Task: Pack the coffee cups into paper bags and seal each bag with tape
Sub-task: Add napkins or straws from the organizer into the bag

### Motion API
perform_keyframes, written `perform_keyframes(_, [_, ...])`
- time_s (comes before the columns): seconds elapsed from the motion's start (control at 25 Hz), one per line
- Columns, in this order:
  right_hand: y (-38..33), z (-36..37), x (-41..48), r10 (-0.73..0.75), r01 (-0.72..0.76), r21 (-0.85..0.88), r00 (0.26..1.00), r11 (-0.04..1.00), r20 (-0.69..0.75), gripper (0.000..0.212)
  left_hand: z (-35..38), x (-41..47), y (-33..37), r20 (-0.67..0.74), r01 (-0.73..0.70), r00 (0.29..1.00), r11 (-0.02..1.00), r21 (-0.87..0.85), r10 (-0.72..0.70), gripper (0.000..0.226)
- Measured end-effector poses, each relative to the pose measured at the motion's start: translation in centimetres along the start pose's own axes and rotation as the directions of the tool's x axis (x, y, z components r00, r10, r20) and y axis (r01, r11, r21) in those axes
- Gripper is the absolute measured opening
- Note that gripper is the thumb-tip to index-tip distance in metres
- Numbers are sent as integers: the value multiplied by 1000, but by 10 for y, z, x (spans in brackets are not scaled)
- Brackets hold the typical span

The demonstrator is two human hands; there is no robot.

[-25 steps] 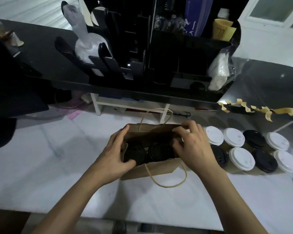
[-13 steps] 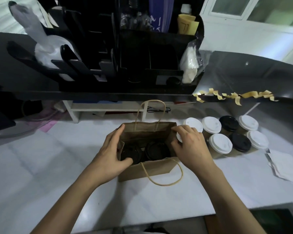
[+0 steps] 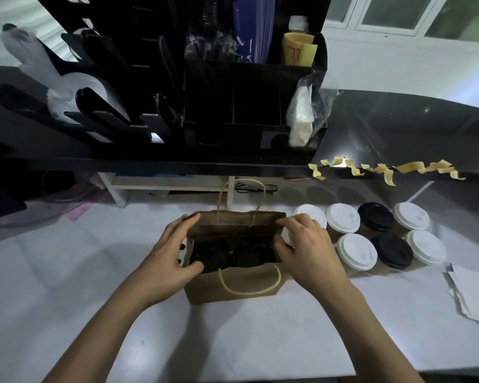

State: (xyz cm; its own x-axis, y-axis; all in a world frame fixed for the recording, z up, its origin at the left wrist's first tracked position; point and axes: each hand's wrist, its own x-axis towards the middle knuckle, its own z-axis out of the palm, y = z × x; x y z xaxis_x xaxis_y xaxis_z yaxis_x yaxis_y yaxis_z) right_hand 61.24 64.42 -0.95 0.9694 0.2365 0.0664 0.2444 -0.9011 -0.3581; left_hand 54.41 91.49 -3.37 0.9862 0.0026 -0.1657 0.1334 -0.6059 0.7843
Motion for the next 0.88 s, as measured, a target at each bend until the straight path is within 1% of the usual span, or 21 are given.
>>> perform_keyframes(0.16, [3,-13,8,-58,58,64,998,996,-1,32,2,-4,13,-109,41,993,997,71,-33,71])
perform_keyframes(0.28, [5,-24,17,-106,106,79,994,991,-10,30,-1,-5,23,-204,65,978,994,83,-47,57])
perform_keyframes(0.44, [3,-42,32,-175,186,142,981,972,-83,24,-10,-6,44,-309,57,951,995,82,-29,47])
perform_keyframes(0.56, [-6,-61,49,-252,280,180,954,943,-162,19,-21,-5,72,-354,15,935,993,113,26,39])
perform_keyframes(0.68, [-19,-77,68,-326,368,177,917,913,-230,17,-34,0,99,-361,-42,928,989,145,93,33])
perform_keyframes(0.76, [-28,-90,82,-365,420,185,891,889,-270,17,-45,5,115,-384,-70,916,988,138,118,31])
perform_keyframes(0.88, [-40,-108,102,-389,455,200,872,868,-297,17,-60,17,138,-425,-110,891,984,139,160,33])
